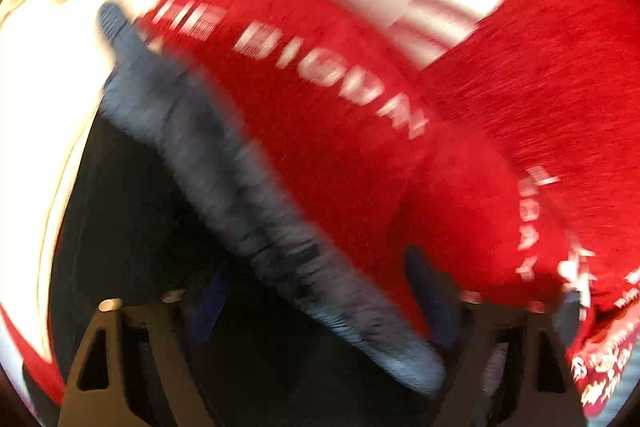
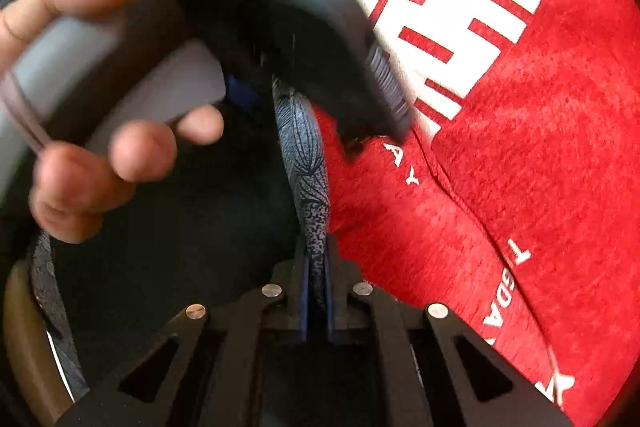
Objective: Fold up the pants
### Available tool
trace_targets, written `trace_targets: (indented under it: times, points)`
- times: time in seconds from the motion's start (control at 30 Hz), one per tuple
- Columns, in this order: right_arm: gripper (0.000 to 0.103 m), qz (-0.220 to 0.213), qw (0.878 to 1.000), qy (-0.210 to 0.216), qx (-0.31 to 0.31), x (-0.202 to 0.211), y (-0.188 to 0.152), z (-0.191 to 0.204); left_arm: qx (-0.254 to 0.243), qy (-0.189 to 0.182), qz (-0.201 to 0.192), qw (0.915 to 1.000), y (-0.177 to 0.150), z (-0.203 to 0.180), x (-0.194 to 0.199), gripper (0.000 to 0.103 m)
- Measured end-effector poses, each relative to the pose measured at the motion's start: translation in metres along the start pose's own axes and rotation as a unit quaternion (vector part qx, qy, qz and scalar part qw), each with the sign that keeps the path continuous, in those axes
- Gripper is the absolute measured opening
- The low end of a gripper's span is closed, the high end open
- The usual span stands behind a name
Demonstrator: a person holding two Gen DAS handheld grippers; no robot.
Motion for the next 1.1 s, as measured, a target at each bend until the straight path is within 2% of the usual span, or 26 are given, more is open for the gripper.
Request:
trace_targets:
  times: [0.03, 0.13, 0.27, 0.33, 0.4, 0.47, 0.5, 0.53, 0.57, 0.6, 0.67, 0.73, 0.83, 0.97, 1.03, 1.1]
  points:
    - [0.004, -0.001, 1.000, -0.003, -0.003, 0.001, -0.001, 0.001, 0.001, 0.000, 0.006, 1.0000, -0.006, 0.005, -0.001, 0.035]
    - [0.004, -0.006, 1.000, -0.010, -0.005, 0.006, -0.009, 0.011, -0.002, -0.034, -0.005, 0.9994, -0.017, 0.009, 0.010, 0.019]
    - [0.007, -0.001, 1.000, -0.031, 0.001, 0.000, -0.014, 0.014, 0.002, -0.033, -0.015, 0.9993, -0.034, 0.018, 0.015, 0.017]
    - [0.027, 0.006, 0.999, -0.039, 0.001, -0.002, -0.017, 0.014, 0.005, -0.029, -0.020, 0.9994, -0.040, 0.021, 0.017, 0.016]
    - [0.072, 0.017, 0.998, -0.053, 0.003, -0.004, -0.022, 0.006, 0.006, -0.030, -0.024, 0.9992, -0.047, 0.024, 0.023, 0.016]
    - [0.076, 0.027, 0.998, -0.058, 0.006, -0.010, -0.031, -0.005, 0.006, -0.034, -0.027, 0.9990, -0.050, 0.023, 0.027, 0.016]
    - [0.065, 0.049, 0.997, -0.052, 0.004, -0.020, -0.037, -0.011, 0.005, -0.036, -0.027, 0.9990, -0.052, 0.024, 0.030, 0.016]
    - [0.048, 0.063, 0.997, -0.047, 0.000, -0.023, -0.041, -0.012, 0.006, -0.038, -0.027, 0.9989, -0.054, 0.024, 0.032, 0.016]
    - [0.025, 0.083, 0.996, -0.034, -0.009, -0.029, -0.046, -0.016, 0.006, -0.045, -0.025, 0.9987, -0.055, 0.026, 0.035, 0.016]
    - [0.023, 0.095, 0.995, -0.022, -0.023, -0.029, -0.049, -0.018, 0.005, -0.049, -0.025, 0.9984, -0.057, 0.026, 0.040, 0.016]
    - [0.018, 0.068, 0.997, -0.023, -0.028, -0.007, -0.043, -0.015, -0.003, -0.061, -0.039, 0.9974, -0.061, 0.026, 0.053, 0.016]
    - [0.017, 0.043, 0.998, -0.040, -0.017, 0.021, -0.038, -0.007, -0.019, -0.090, -0.059, 0.9940, -0.071, 0.026, 0.076, 0.016]
    - [0.016, 0.006, 0.997, -0.072, -0.007, 0.068, -0.039, 0.012, -0.031, -0.126, -0.068, 0.9892, -0.098, 0.035, 0.104, 0.016]
    - [0.016, -0.007, 0.993, -0.120, 0.020, 0.106, -0.056, 0.068, -0.037, -0.141, -0.062, 0.9875, -0.148, 0.068, 0.120, 0.016]
    - [0.016, -0.002, 0.990, -0.133, 0.038, 0.109, -0.069, 0.100, -0.034, -0.137, -0.053, 0.9887, -0.173, 0.086, 0.112, 0.016]
    - [0.016, 0.019, 0.988, -0.141, 0.053, 0.098, -0.088, 0.135, -0.028, -0.128, -0.026, 0.9910, -0.190, 0.100, 0.094, 0.016]
Point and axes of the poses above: each gripper's, at about its wrist camera, not at the fingertips, and x roughly against the way its jaws point, z to its left, y to its top, the point moved 8 cm from there along -x, roughly the way its jaws point, and after that the axes turned 3 degrees about -y, right-handed, at the moved point
